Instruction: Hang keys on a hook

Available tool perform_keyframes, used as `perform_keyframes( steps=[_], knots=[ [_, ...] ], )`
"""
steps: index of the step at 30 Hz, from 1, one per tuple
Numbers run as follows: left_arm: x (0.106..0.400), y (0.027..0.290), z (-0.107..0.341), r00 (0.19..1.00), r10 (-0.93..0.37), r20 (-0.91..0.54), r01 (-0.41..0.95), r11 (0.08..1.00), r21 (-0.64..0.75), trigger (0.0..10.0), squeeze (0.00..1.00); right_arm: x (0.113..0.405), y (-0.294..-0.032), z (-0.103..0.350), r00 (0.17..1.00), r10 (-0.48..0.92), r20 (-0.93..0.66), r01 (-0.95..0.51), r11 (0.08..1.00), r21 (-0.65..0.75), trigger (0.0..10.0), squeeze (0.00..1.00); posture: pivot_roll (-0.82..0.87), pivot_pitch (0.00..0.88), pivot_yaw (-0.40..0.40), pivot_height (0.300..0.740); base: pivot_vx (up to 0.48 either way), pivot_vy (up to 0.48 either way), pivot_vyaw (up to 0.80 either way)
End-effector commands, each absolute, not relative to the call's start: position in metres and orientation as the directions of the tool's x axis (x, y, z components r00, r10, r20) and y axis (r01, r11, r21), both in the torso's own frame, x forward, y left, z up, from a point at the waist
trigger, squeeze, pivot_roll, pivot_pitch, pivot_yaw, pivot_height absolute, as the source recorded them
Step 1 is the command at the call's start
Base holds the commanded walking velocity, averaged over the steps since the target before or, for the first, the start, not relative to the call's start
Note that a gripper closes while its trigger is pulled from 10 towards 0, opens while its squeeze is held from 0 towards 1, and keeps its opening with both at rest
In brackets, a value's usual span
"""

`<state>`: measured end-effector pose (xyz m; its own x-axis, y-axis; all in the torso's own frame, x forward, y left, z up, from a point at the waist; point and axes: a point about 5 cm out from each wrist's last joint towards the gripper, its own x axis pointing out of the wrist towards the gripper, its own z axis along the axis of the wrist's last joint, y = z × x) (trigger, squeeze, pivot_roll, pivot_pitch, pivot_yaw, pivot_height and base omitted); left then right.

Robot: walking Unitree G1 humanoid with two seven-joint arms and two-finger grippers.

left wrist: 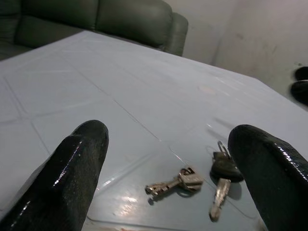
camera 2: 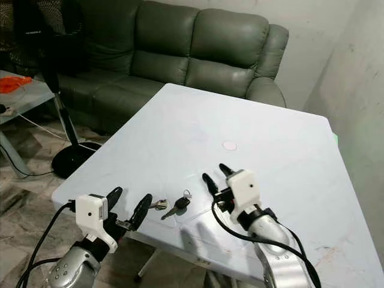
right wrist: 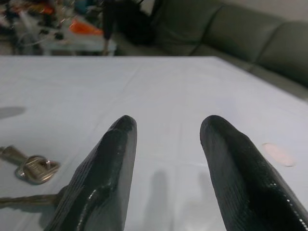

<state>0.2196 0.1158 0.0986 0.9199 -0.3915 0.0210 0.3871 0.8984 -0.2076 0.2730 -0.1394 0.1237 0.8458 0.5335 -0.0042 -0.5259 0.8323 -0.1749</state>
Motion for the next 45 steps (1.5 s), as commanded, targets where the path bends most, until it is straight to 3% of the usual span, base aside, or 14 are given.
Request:
perform_keyframes(
  steps=[1,11,21,45],
  knots=[
    [0.218,0.113,0.102,0.911,-0.412,0.033,0.41,0.889,-0.203,10.0,0.0,0.276,-0.137,0.123,0.837,0.547,-0.028,-0.543,0.82,-0.183,10.0,0.0,0.06,0.028,-0.095,0.74,0.0,0.0,0.0],
    [0.215,0.11,0.104,0.91,-0.413,0.031,0.41,0.888,-0.206,10.0,0.0,0.28,-0.119,0.118,0.806,0.58,-0.114,-0.59,0.802,-0.091,10.0,0.0,0.07,0.032,-0.112,0.74,0.0,0.0,0.0],
    [0.214,0.107,0.105,0.912,-0.41,0.038,0.407,0.886,-0.22,10.0,0.0,0.274,-0.101,0.106,0.821,0.527,-0.218,-0.553,0.83,-0.076,10.0,0.0,0.08,0.025,-0.124,0.74,0.0,0.0,0.0],
    [0.215,0.107,0.107,0.915,-0.401,0.044,0.4,0.887,-0.232,10.0,0.0,0.271,-0.078,0.11,0.844,0.478,-0.243,-0.501,0.864,-0.041,10.0,0.0,0.09,0.024,-0.13,0.74,0.0,0.0,0.0]
  ],
)
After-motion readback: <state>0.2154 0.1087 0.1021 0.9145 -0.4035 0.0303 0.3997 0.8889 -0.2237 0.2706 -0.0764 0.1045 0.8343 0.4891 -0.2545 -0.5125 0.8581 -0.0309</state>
